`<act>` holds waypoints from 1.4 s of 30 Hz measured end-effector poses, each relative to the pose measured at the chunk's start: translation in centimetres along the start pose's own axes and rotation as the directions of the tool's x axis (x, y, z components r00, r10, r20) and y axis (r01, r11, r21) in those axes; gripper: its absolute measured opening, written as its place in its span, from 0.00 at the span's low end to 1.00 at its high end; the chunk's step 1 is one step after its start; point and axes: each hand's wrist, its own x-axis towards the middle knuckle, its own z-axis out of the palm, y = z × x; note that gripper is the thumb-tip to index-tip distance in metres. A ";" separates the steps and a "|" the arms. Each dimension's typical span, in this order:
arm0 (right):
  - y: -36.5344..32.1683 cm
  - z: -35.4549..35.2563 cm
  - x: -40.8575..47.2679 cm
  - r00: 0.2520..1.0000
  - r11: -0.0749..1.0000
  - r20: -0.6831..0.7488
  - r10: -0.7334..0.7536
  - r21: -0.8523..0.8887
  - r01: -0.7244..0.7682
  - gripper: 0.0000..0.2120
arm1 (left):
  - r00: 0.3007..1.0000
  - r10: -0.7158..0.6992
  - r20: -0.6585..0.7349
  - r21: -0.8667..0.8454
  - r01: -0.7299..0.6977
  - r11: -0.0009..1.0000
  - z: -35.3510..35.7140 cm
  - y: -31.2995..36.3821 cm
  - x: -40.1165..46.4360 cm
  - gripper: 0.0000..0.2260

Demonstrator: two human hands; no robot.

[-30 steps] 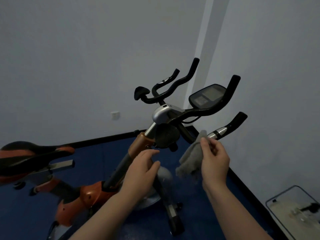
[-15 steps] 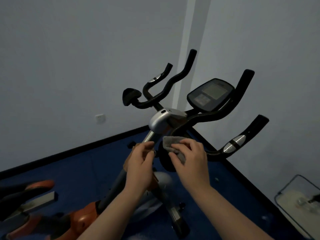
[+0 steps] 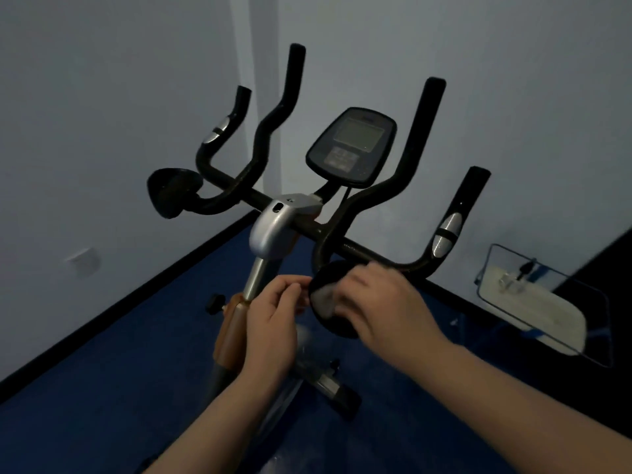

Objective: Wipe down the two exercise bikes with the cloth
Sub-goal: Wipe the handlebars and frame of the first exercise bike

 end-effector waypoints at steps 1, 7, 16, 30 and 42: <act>-0.2 0.2 0.6 0.991 0.994 -0.080 0.103 0.029 -0.101 0.04 | 1.000 0.000 0.020 -0.004 0.000 1.000 -0.2 -0.1 0.2 0.12; -2.3 1.0 -1.4 1.000 0.994 0.012 0.005 -0.107 -0.003 0.07 | 0.997 0.034 0.071 0.003 -0.035 0.999 -0.2 -0.5 0.8 0.11; -0.3 -0.6 4.4 0.858 0.857 -0.107 0.503 0.188 -0.480 0.06 | 0.988 0.128 0.092 0.178 -0.142 0.974 3.2 -0.4 3.4 0.12; -1.8 2.0 0.3 0.757 0.763 -0.142 0.638 0.244 -0.598 0.08 | 0.910 0.404 -0.090 0.397 -0.339 0.853 5.4 -2.0 3.7 0.13; -1.0 0.9 -1.7 0.814 0.739 0.033 0.580 0.398 -0.543 0.05 | 0.879 0.465 -0.103 0.340 -0.408 0.847 5.4 -2.0 3.7 0.08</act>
